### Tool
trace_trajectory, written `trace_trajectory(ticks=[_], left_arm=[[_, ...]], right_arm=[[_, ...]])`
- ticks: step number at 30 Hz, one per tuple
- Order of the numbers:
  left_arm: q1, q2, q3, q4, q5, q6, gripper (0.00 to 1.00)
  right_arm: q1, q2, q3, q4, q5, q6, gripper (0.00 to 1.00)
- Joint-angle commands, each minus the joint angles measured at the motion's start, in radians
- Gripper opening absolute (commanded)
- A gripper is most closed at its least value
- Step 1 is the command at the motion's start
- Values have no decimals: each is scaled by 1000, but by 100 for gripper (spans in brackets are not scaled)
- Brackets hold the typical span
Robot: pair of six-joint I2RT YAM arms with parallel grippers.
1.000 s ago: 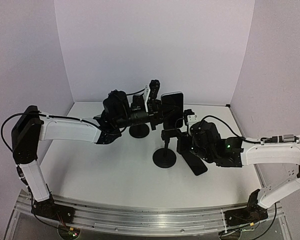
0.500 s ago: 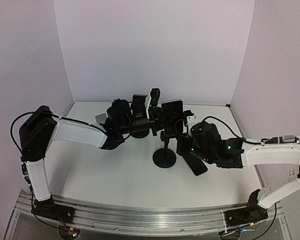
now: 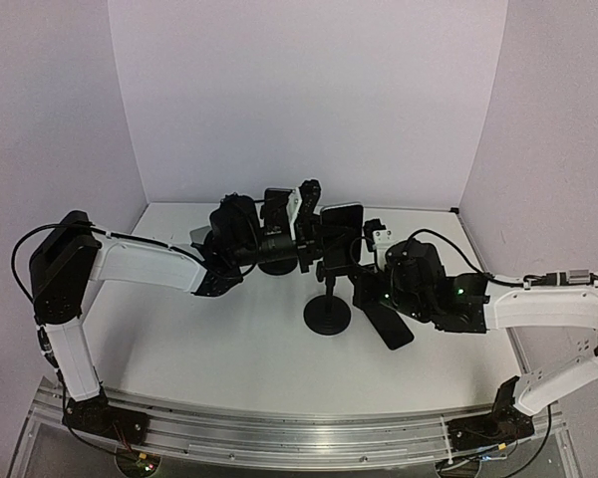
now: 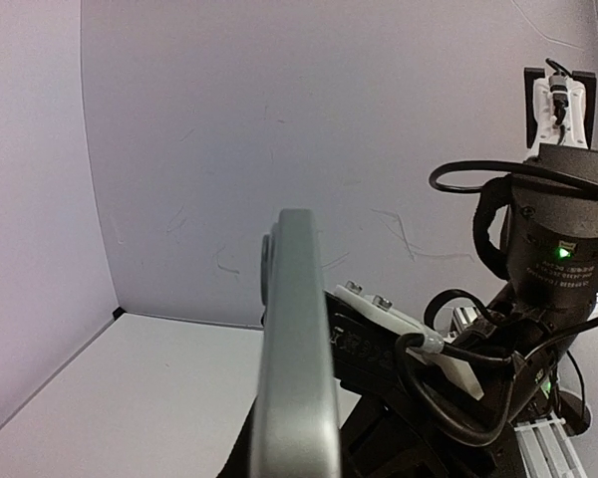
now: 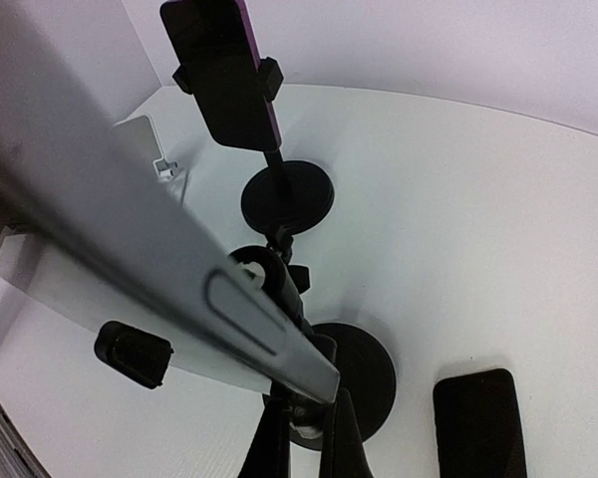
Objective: Place the phone on the phone stand
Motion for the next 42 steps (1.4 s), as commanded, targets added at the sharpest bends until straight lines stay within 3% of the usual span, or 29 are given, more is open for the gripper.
trace_trajectory(ticks=[1, 4, 13, 20, 31, 42], left_arm=[[60, 9, -41, -250, 13, 78, 0], [61, 26, -22, -281, 47, 61, 0], [85, 0, 47, -578, 66, 83, 0], [86, -17, 28, -563, 53, 68, 0], [84, -10, 35, -699, 60, 58, 0], [93, -34, 42, -735, 74, 92, 0]], right_arm=[[-41, -48, 6, -39, 0, 14, 0], [-42, -49, 8, -52, 2, 18, 0], [-92, -105, -4, -144, 39, 34, 0], [-119, -93, 15, -163, 28, 32, 0], [-150, -96, 54, -243, 32, 19, 0], [-192, -100, 71, -277, 31, 2, 0]])
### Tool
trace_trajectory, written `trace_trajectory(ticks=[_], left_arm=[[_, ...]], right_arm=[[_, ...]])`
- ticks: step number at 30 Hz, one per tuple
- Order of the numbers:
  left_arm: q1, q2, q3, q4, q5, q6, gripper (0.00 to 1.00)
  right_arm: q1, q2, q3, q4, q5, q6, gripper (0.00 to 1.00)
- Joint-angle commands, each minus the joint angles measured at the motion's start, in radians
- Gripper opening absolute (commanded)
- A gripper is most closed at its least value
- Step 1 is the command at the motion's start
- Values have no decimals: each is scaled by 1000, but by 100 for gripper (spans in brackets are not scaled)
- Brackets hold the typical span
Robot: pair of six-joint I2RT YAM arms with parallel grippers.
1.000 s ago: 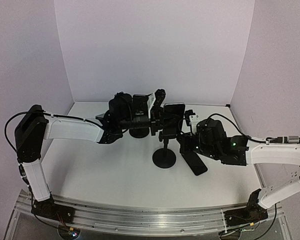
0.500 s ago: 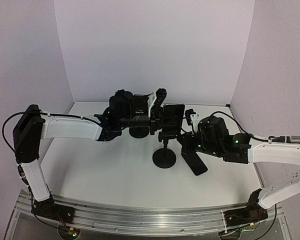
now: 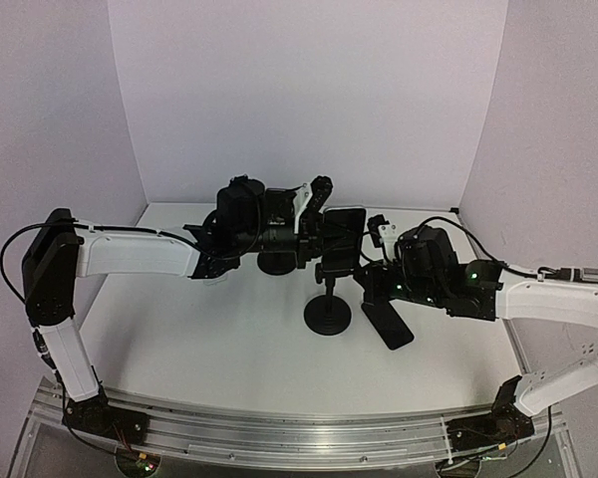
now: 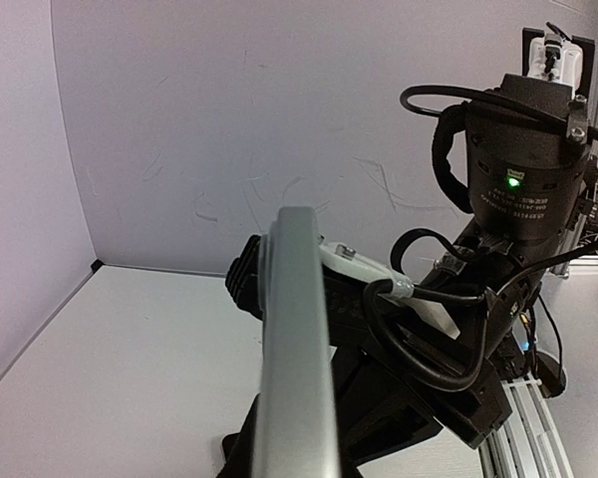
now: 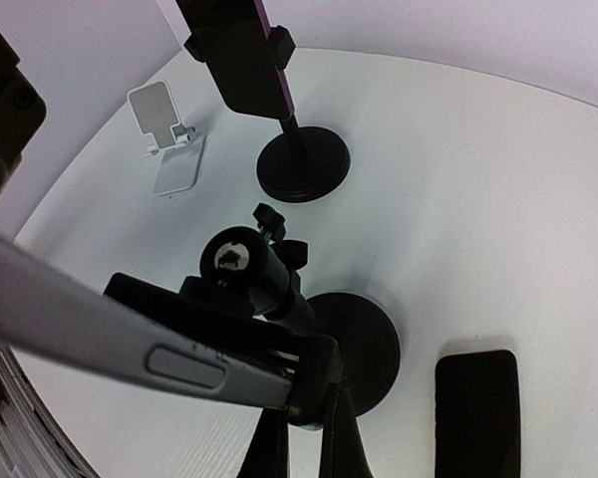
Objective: Place the phone on the phone stand
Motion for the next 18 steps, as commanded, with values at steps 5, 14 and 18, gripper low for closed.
trace_trajectory(ticks=[5, 14, 18], left_arm=[[81, 16, -28, -419, 26, 7, 0], [80, 10, 43, -469, 26, -54, 0], [70, 26, 86, -543, -17, -25, 0]], right_arm=[[-129, -50, 18, -128, 208, 47, 0], [-135, -35, -33, -96, 125, 106, 0], [-135, -38, -48, -92, 135, 117, 0]])
